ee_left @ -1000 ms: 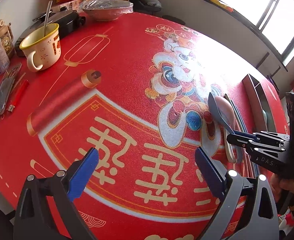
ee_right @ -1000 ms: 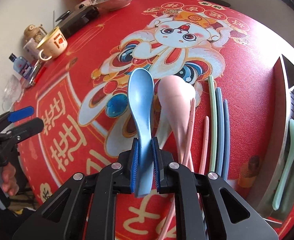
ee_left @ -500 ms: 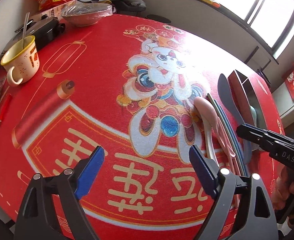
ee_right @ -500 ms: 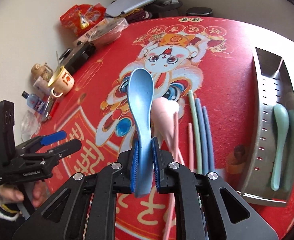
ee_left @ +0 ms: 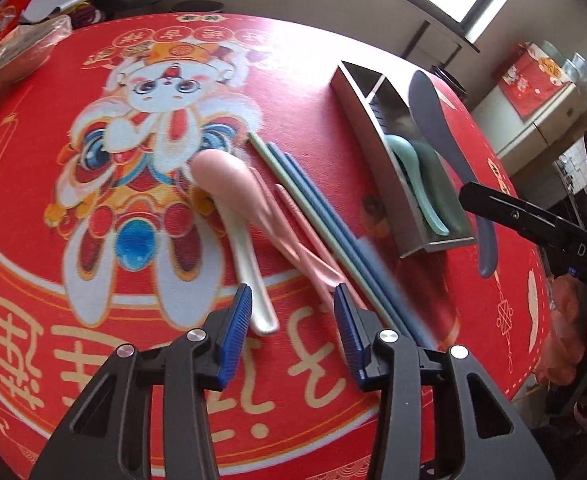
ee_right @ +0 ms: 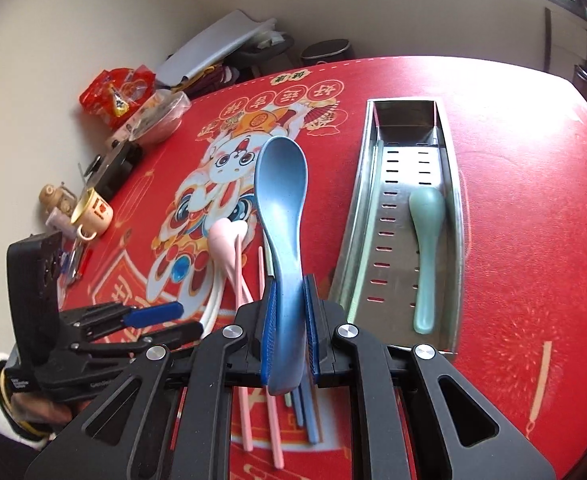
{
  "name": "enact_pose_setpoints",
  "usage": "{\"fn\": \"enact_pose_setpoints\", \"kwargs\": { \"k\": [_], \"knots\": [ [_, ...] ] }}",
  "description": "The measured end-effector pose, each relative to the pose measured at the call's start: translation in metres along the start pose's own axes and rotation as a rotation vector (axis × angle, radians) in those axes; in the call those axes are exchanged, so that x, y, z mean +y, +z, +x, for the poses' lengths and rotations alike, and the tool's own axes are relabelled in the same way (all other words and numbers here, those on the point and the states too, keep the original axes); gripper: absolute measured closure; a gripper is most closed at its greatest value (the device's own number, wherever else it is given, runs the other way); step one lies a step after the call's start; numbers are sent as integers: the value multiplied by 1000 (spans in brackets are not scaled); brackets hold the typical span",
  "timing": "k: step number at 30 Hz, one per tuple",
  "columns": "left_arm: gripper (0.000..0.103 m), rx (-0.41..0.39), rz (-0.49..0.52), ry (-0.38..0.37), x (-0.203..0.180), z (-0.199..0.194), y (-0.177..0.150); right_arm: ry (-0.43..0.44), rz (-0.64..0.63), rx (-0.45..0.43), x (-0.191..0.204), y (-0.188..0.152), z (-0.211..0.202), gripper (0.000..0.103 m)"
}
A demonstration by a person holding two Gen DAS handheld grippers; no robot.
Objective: Organize utensils
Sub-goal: 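Carry the blue spoon with the right tool while the left tool reaches a pink chopstick, then grasp the pink chopstick with the left tool while the right tool holds the spoon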
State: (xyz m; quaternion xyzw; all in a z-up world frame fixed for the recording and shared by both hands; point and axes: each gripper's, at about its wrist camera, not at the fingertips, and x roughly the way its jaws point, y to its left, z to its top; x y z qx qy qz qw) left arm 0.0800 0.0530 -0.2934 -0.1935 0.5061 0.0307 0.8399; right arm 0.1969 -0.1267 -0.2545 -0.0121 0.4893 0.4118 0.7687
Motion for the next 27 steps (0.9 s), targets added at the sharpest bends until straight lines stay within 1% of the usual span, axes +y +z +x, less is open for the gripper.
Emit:
{"fn": "enact_pose_setpoints", "kwargs": {
  "k": [1, 2, 4, 5, 10, 14, 22, 25, 27],
  "knots": [
    [68, 19, 13, -15, -7, 6, -1, 1, 0, -1, -2, -1, -2, 90],
    [74, 37, 20, -20, -11, 11, -3, 2, -1, -3, -5, -1, -4, 90],
    [79, 70, 21, -16, -19, 21, -6, 8, -1, -5, -9, -3, -8, 90],
    [80, 80, 11, -12, -20, 25, -7, 11, -1, -6, -12, -4, -9, 90],
    [82, 102, -77, 9, -17, 37, -12, 27, -10, -2, -21, -6, -14, 90],
    [82, 105, -115, 33, -19, 40, -16, 39, -12, -5, -31, -6, -16, 90],
    [82, 90, -124, 90, -36, 45, -17, 54, 0, -10, -48, -7, -20, 90],
    [82, 87, -124, 123, -40, 45, -17, 59, 13, -14, -55, -9, -23, 90],
    [82, 95, -97, 160, -52, 51, -16, 63, 21, -17, -58, -9, -23, 90]
  ]
}}
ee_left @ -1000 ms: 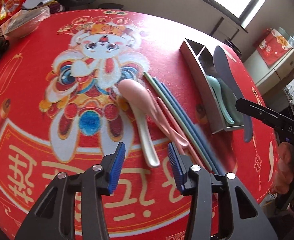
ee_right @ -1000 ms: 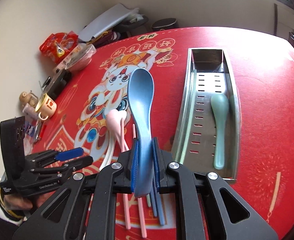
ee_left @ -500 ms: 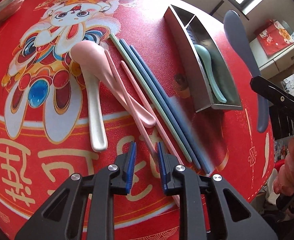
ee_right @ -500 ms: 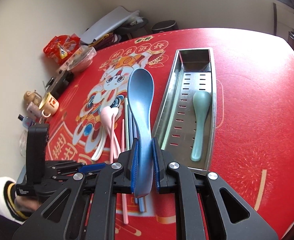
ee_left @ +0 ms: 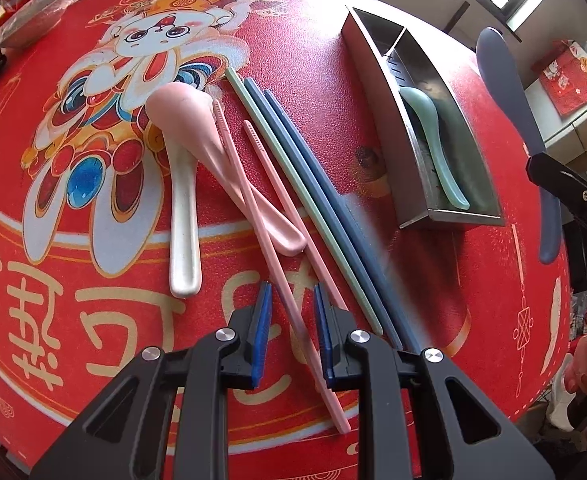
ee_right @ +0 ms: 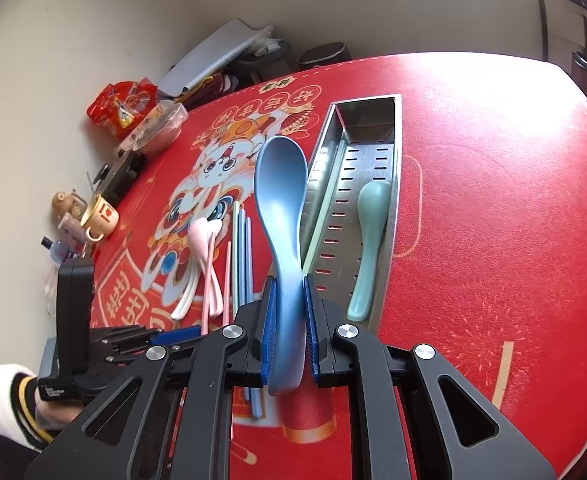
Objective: Organize utensils
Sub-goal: 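Grasp the pink chopstick with the left tool while the right tool holds the spoon, then drop the blue spoon from the right tool while the left tool carries the chopstick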
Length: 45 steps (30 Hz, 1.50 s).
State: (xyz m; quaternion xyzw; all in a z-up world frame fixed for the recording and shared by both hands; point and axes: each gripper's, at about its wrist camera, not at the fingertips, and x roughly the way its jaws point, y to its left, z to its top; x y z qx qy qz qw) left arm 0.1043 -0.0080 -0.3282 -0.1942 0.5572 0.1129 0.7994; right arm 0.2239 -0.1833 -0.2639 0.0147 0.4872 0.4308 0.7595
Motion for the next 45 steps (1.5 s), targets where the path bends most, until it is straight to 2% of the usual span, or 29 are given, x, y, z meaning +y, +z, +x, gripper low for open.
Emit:
{"fn": "enact_pose_setpoints", "kwargs": {
  "k": [4, 6, 8, 12, 21, 24, 33, 39, 45],
  "knots": [
    [84, 1, 44, 69, -16, 4, 1, 11, 8, -10, -2, 0, -1, 90],
    [92, 1, 39, 88, -14, 5, 3, 17, 11, -14, -3, 0, -2, 90],
    [97, 1, -3, 67, -5, 4, 3, 22, 17, -18, -6, 0, -3, 90],
    [97, -20, -66, 55, 20, -8, 4, 32, 41, -27, -10, 0, -4, 90],
    [97, -118, -81, 42, 42, -45, 18, 25, 114, -40, -25, 0, 1, 90],
    [97, -141, -100, 16, 45, -56, 27, 6, 155, -34, -32, 1, 7, 90],
    [97, -202, -79, -48, 37, -77, 51, -32, 231, 60, -32, 19, 52, 90],
    [97, -210, -56, -74, 37, -79, 56, -61, 304, 131, -30, 22, 81, 90],
    [97, -209, -72, -92, 49, -77, 56, -122, 347, 156, -36, 23, 91, 90]
  ]
}}
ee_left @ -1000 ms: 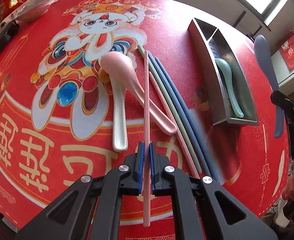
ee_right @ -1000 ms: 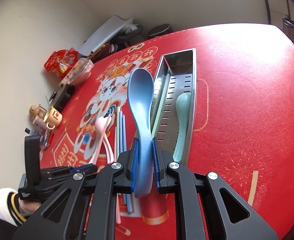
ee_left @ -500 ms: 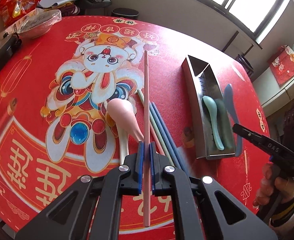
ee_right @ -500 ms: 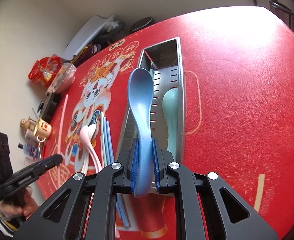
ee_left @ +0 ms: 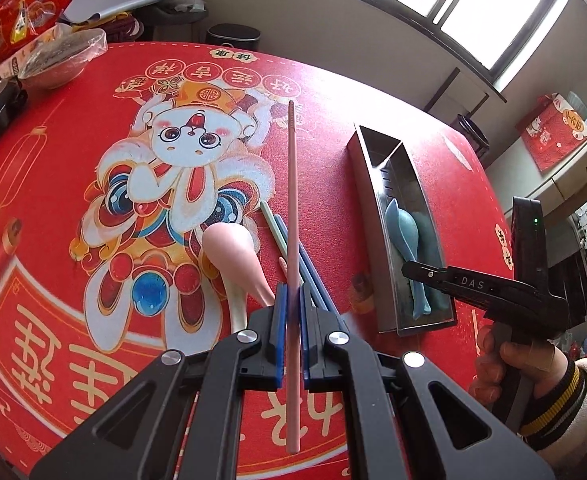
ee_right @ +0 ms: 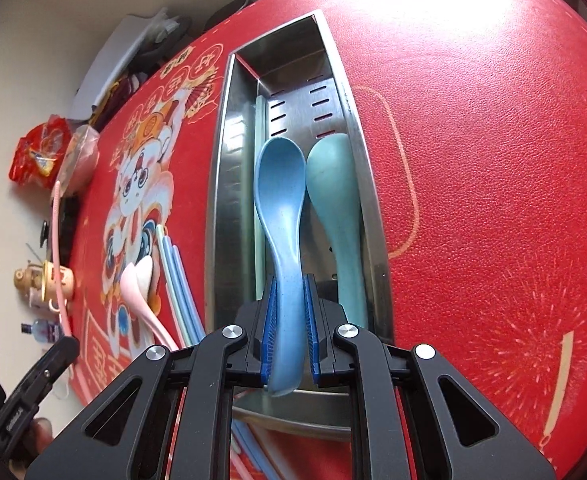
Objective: Organize utensils
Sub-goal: 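Drop the blue spoon from the right tool while the left tool carries the chopstick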
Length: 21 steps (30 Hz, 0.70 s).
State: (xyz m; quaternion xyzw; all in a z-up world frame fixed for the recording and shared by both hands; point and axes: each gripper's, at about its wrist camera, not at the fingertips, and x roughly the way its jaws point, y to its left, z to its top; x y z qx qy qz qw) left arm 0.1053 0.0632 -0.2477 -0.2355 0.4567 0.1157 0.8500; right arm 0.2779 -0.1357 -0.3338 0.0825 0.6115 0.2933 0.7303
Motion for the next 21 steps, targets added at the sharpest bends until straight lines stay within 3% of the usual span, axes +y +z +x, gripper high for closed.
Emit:
{"fn": "enact_pose_setpoints", "kwargs": {
  "k": [14, 21],
  "knots": [
    [97, 1, 9, -37, 4, -3, 0, -83, 22, -49, 0, -1, -14, 88],
    [97, 7, 24, -64, -3, -3, 2, -103, -34, -138, 7, -3, -44, 88]
  ]
}}
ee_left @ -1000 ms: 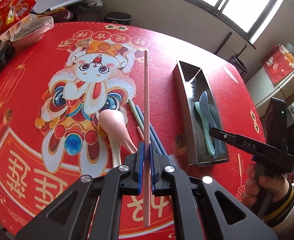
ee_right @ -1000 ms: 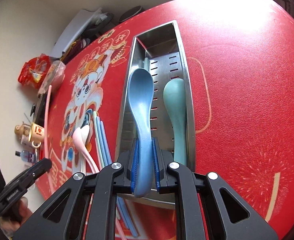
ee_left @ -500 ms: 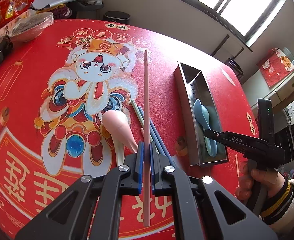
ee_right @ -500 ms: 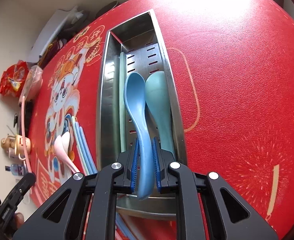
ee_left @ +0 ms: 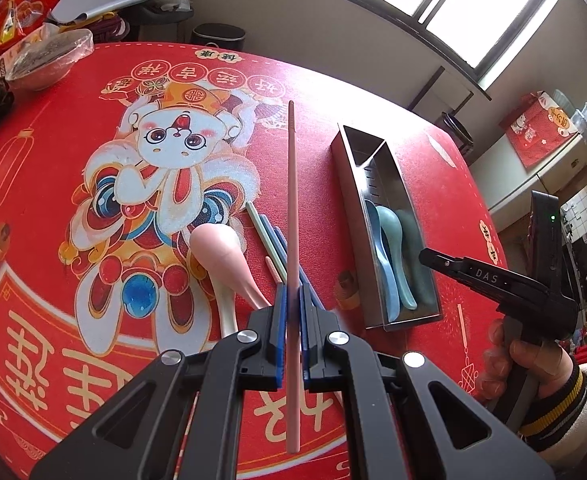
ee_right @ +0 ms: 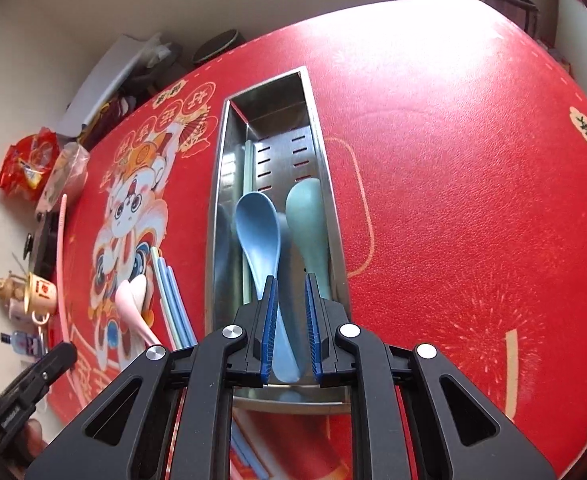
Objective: Organize utensils
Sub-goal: 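Drop the blue spoon from the right tool while the left tool carries the chopstick, then lower the pink chopstick into the steel tray and open the left tool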
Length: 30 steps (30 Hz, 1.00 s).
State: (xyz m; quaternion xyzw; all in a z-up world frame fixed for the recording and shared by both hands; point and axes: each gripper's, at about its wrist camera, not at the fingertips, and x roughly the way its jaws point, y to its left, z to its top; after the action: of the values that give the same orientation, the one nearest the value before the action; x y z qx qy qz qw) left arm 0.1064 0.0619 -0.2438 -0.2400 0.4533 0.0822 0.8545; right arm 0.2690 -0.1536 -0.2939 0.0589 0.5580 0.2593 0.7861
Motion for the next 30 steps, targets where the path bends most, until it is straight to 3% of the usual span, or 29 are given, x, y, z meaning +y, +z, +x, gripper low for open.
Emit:
{"fn": "enact_pose_setpoints", "kwargs": {
  "k": [7, 10, 12, 16, 20, 25, 30],
  "knots": [
    [97, 49, 70, -58, -38, 24, 9, -70, -69, -53, -8, -3, -26, 86],
    [97, 91, 86, -89, -60, 44, 14, -76, -67, -61, -17, -3, -34, 75],
    [97, 105, 94, -104, -75, 57, 18, -70, -60, -73, -25, -2, -41, 58],
    [97, 123, 95, -115, -100, 83, 29, -49, -62, -81, -38, 1, -49, 50],
    [97, 141, 74, -79, -115, 110, 36, -4, -57, -69, -49, 6, -51, 39],
    [97, 168, 20, -33, -117, 138, 42, 44, -56, -42, -61, 10, -49, 17],
    [97, 187, -6, -2, -116, 155, 46, 54, -41, -43, -72, 13, -48, 17]
  ]
}}
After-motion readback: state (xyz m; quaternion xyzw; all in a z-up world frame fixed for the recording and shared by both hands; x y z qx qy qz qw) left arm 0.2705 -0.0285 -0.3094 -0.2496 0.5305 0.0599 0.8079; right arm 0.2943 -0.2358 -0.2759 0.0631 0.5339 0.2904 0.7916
